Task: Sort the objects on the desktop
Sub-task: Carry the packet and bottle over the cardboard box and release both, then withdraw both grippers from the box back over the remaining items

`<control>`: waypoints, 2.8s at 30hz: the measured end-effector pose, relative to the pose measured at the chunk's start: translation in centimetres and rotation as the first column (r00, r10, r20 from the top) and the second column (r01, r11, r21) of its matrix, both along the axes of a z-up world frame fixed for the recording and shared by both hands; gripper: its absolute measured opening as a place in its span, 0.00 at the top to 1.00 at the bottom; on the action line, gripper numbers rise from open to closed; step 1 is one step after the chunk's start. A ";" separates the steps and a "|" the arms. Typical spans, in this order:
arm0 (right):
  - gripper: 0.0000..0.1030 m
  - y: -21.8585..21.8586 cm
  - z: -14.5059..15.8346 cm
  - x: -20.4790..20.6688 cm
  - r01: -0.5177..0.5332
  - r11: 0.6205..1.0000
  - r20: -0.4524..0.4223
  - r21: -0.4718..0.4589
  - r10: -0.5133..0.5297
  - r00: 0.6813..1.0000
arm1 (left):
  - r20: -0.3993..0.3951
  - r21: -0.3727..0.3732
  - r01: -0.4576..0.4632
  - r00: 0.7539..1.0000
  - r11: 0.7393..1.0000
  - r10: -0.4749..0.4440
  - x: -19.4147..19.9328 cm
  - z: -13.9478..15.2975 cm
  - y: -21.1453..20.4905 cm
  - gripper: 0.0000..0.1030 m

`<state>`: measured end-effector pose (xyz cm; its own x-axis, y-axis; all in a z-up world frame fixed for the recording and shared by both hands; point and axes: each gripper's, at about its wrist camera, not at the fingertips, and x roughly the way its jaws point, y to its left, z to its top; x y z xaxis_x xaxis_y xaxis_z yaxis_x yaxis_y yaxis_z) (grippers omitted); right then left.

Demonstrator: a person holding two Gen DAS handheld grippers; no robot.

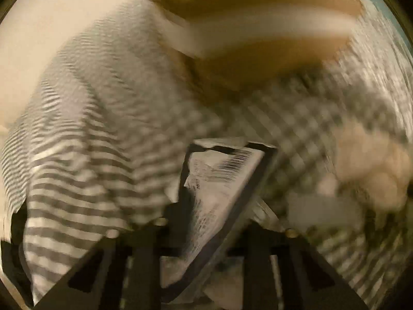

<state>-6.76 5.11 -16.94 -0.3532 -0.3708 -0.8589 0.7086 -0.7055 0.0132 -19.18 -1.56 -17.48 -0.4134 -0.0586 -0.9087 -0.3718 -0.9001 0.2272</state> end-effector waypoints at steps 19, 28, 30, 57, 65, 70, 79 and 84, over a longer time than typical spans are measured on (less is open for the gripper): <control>0.37 2.8 10.4 5.4 -0.092 0.981 -0.287 -0.170 0.040 0.957 | -0.161 0.577 0.000 0.980 0.817 0.114 7.7 14.7 -1.9 0.90; 0.37 1.8 19.2 6.3 -0.157 0.965 -0.417 -0.211 0.056 0.907 | -0.260 0.615 0.083 0.960 0.784 0.102 6.6 23.1 -0.2 0.90; 0.37 1.0 21.2 5.7 -0.173 0.959 -0.447 -0.223 0.057 0.893 | -0.268 0.613 0.077 0.956 0.787 0.116 5.2 23.9 0.8 0.90; 0.36 -17.2 12.5 -18.7 -0.185 0.945 -0.279 -0.271 0.107 0.954 | -0.186 0.527 -0.024 0.972 0.849 0.142 -18.7 9.1 7.2 0.85; 0.10 -16.0 17.1 -14.0 -0.198 0.942 -0.377 -0.272 0.085 0.922 | -0.214 0.510 -0.035 0.962 0.859 0.167 -14.9 14.2 7.1 0.23; 0.10 -11.1 22.4 -7.4 -0.253 0.930 -0.425 -0.266 0.122 0.897 | -0.275 0.512 0.011 0.949 0.859 0.152 -7.6 20.4 7.0 0.15; 0.10 -1.7 26.0 5.9 -0.282 0.935 -0.483 -0.216 0.149 0.863 | -0.363 0.507 -0.001 0.907 0.862 0.214 5.0 24.9 4.7 0.02; 0.10 1.0 24.7 10.2 -0.311 0.924 -0.481 -0.222 0.173 0.859 | -0.346 0.477 -0.027 0.913 0.879 0.216 8.2 22.3 3.1 0.02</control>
